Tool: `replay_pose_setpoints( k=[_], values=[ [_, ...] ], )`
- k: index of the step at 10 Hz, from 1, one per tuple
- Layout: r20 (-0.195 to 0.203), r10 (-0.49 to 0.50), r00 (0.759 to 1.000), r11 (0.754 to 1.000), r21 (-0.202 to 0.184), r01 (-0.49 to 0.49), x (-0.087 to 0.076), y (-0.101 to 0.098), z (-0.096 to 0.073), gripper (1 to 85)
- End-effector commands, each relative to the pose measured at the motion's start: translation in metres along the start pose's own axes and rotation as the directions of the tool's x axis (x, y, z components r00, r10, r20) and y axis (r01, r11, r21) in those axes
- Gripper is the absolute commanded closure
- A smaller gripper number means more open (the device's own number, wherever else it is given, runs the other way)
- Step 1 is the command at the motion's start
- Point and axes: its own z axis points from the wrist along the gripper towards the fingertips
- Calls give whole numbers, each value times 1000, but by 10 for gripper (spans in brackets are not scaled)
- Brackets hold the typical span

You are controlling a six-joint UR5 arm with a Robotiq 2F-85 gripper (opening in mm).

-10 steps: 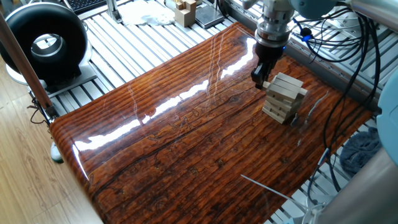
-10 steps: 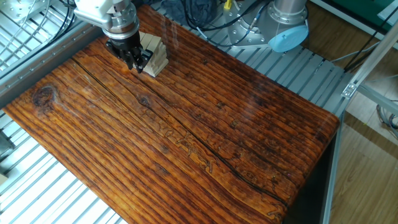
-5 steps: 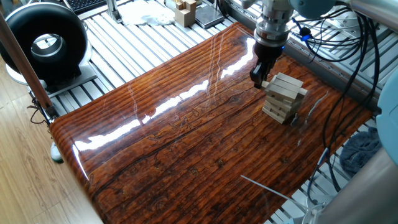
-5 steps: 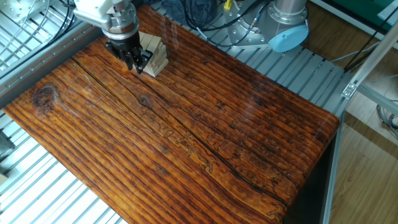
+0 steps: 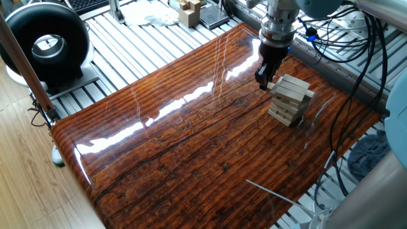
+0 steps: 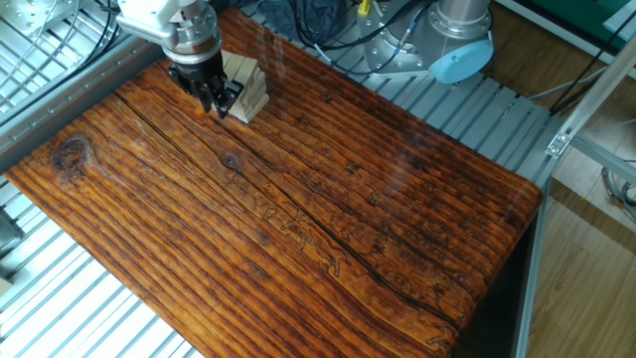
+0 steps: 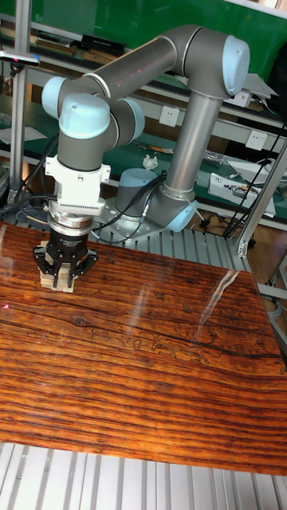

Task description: Play Jenga

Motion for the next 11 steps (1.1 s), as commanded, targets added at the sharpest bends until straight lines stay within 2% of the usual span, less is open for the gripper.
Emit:
replay_pose_setpoints(
  k=[1, 11],
  values=[
    [8, 6, 1000, 1000, -3, -6, -4, 0, -2, 713],
    [18, 12, 1000, 1000, 1, -12, -9, 0, -1, 733]
  ],
)
